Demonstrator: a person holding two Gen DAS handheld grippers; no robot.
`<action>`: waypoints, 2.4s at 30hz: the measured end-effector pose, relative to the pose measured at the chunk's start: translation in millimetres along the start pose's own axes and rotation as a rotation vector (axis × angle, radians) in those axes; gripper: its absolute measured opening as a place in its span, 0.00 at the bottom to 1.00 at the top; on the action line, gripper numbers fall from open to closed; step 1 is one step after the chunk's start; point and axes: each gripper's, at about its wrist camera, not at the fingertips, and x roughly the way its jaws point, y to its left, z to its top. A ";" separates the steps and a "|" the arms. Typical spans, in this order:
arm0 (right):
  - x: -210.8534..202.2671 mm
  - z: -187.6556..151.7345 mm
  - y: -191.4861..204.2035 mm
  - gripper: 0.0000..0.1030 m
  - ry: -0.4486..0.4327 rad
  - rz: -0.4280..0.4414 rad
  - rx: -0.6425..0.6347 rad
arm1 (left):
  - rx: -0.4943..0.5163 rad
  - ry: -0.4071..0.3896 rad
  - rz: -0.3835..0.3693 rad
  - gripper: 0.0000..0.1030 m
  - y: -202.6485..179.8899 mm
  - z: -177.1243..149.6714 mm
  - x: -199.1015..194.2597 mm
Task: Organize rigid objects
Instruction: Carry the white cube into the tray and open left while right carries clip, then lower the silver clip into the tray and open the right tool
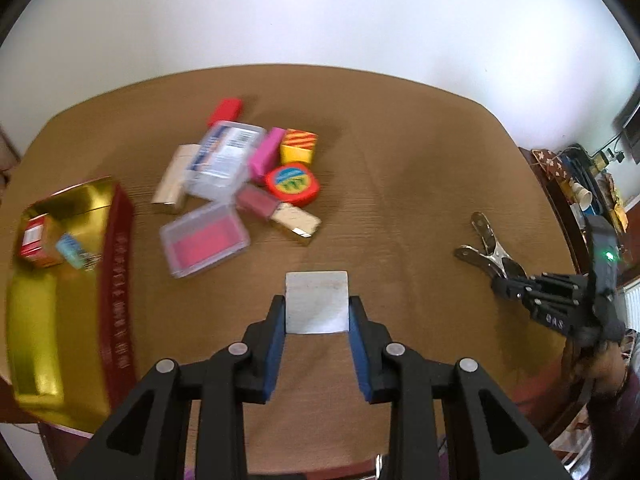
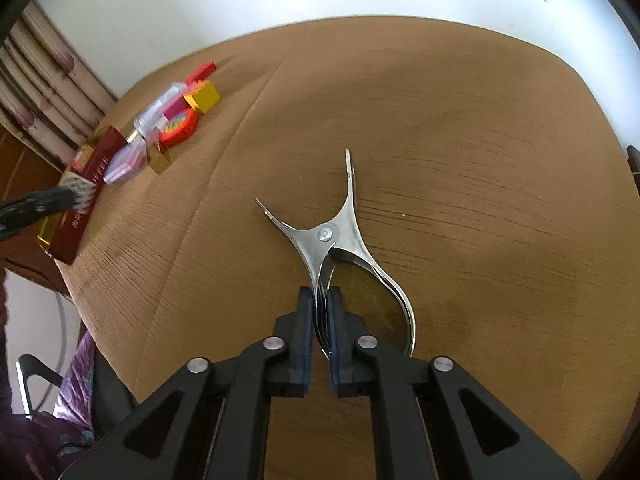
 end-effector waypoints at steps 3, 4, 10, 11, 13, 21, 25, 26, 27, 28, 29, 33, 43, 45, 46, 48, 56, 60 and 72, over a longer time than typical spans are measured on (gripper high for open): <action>2.4 6.9 8.9 0.14 0.048 -0.034 -0.020 | -0.024 -0.019 0.013 0.29 17.5 -7.7 -16.0; 3.3 8.3 12.9 0.17 0.057 -0.045 -0.038 | -0.034 -0.021 0.013 0.29 22.5 -8.8 -20.6; 9.1 11.5 31.5 0.31 0.078 -0.119 -0.113 | -0.091 -0.038 0.031 0.29 52.1 -20.3 -39.9; 9.5 11.5 31.8 0.21 0.073 -0.135 -0.118 | -0.100 -0.040 0.031 0.29 56.3 -22.3 -42.0; 8.1 11.1 29.9 0.04 0.063 -0.169 -0.128 | -0.114 -0.044 0.032 0.29 63.6 -27.4 -47.3; -15.1 7.9 37.2 0.03 -0.007 -0.128 -0.107 | -0.185 -0.057 0.018 0.29 99.6 -45.2 -69.1; -33.6 17.0 66.6 0.03 -0.048 -0.059 -0.125 | -0.209 -0.092 0.072 0.29 128.4 -47.6 -86.7; -36.3 19.9 75.0 0.03 -0.056 -0.039 -0.130 | -0.219 -0.098 0.082 0.29 136.8 -47.1 -90.5; -39.2 23.1 84.6 0.03 -0.067 -0.017 -0.138 | -0.227 -0.103 0.094 0.29 147.0 -46.6 -93.6; -40.9 25.5 92.4 0.03 -0.072 -0.001 -0.144 | -0.236 -0.108 0.114 0.29 157.4 -45.7 -95.6; -42.5 29.0 103.0 0.03 -0.079 0.021 -0.154 | -0.240 -0.108 0.127 0.29 164.3 -45.1 -95.6; -44.8 41.7 137.4 0.03 -0.099 0.102 -0.172 | -0.247 -0.079 0.173 0.29 194.2 -38.3 -84.9; -36.4 70.1 206.8 0.03 -0.123 0.242 -0.182 | -0.277 -0.004 0.226 0.29 243.6 -23.0 -18.8; -34.3 76.9 218.7 0.03 -0.123 0.268 -0.183 | -0.292 -0.008 0.223 0.29 252.3 -20.3 -10.6; -33.5 80.4 227.0 0.03 -0.124 0.276 -0.188 | -0.289 -0.014 0.223 0.29 254.2 -19.3 -8.8; -32.5 86.9 240.5 0.03 -0.123 0.289 -0.204 | -0.285 -0.009 0.222 0.31 257.6 -16.6 -3.3; -11.8 113.2 293.1 0.03 -0.085 0.378 -0.230 | -0.299 -0.017 0.294 0.37 259.5 -19.4 -12.9; 13.2 130.7 322.6 0.04 -0.041 0.425 -0.217 | -0.353 -0.179 0.340 0.42 252.5 -43.5 -65.0; 107.3 158.2 364.6 0.05 0.097 0.466 -0.004 | -0.575 -0.382 0.214 0.49 274.6 -118.4 -114.1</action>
